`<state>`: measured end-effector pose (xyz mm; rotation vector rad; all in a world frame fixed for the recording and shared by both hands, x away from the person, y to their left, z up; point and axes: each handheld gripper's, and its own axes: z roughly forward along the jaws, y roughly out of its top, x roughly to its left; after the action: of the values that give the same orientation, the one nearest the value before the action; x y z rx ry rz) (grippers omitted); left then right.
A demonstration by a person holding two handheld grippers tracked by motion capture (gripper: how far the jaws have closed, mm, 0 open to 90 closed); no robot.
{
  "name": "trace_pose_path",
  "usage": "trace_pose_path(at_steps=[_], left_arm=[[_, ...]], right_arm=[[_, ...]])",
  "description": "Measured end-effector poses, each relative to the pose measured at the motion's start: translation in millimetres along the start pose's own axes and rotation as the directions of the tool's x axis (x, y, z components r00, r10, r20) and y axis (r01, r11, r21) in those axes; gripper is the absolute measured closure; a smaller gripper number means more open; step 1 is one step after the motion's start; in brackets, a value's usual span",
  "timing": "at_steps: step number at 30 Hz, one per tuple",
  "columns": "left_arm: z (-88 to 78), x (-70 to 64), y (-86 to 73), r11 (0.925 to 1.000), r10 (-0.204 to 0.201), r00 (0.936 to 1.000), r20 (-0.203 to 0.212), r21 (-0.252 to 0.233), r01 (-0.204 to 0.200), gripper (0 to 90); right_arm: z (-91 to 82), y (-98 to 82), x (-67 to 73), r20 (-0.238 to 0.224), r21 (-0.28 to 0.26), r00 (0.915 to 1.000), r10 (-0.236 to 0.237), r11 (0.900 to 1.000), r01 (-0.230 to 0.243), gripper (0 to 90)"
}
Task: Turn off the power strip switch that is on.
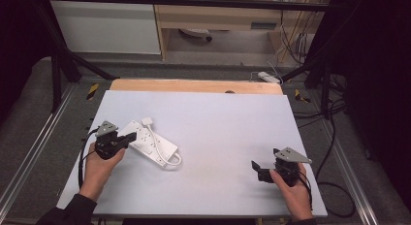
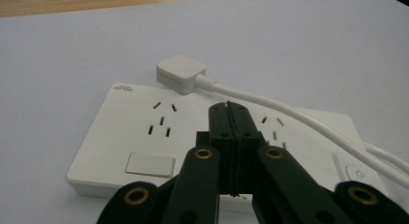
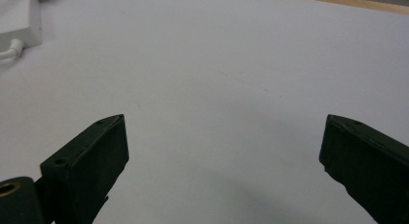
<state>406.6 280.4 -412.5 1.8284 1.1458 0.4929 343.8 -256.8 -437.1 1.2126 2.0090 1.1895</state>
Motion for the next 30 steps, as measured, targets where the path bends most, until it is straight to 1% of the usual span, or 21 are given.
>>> trace_pose_path(at_steps=[2, 10, 12, 18, 24, 27, 29, 30], left_arm=[[0.6, 0.7, -1.2, 1.0000, -0.002, 1.0000, 0.003, 0.009, 0.002, 90.0], [0.5, 3.9, -3.0, 0.9998, -0.013, 0.9999, 0.004, 0.016, 0.013, 90.0], [1.5, 7.6, -4.6, 0.9994, -0.027, 0.9996, 0.007, 0.022, 0.027, 90.0], [3.4, 12.4, -6.8, 0.9989, -0.037, 0.9993, 0.004, 0.028, 0.037, 90.0], [5.4, 13.7, -7.1, 0.9989, -0.031, 0.9995, -0.001, 0.035, 0.031, 90.0], [5.9, 13.9, -7.6, 0.9989, -0.026, 0.9997, 0.000, 0.038, 0.026, 90.0], [8.3, 13.8, -9.2, 0.9984, -0.022, 0.9998, 0.005, 0.053, 0.021, 90.0], [8.3, 13.8, -9.2, 0.9984, -0.022, 0.9998, 0.005, 0.053, 0.021, 90.0]], right_arm=[[0.3, 0.0, 0.1, -0.001, 0.001, 1.0000, 0.000, 1.000, 0.000, 3.8], [0.5, 0.1, 0.2, 0.000, 0.002, 1.0000, 0.001, 1.000, -0.001, 3.8], [0.4, 0.2, 0.2, 0.001, 0.001, 1.0000, 0.002, 1.000, -0.002, 3.8], [0.4, 0.2, 0.4, 0.004, 0.001, 1.0000, 0.008, 1.000, -0.008, 3.8], [0.8, -0.6, -0.8, 0.013, 0.001, 0.9998, 0.012, 1.000, -0.012, 3.8], [0.9, -0.9, -1.3, 0.020, 0.002, 0.9996, 0.021, 1.000, -0.021, 3.8], [1.2, -0.9, -1.4, 0.023, 0.004, 0.9995, 0.023, 1.000, -0.023, 3.8], [1.2, -0.7, -1.2, 0.024, 0.004, 0.9994, 0.024, 1.000, -0.024, 3.8]])
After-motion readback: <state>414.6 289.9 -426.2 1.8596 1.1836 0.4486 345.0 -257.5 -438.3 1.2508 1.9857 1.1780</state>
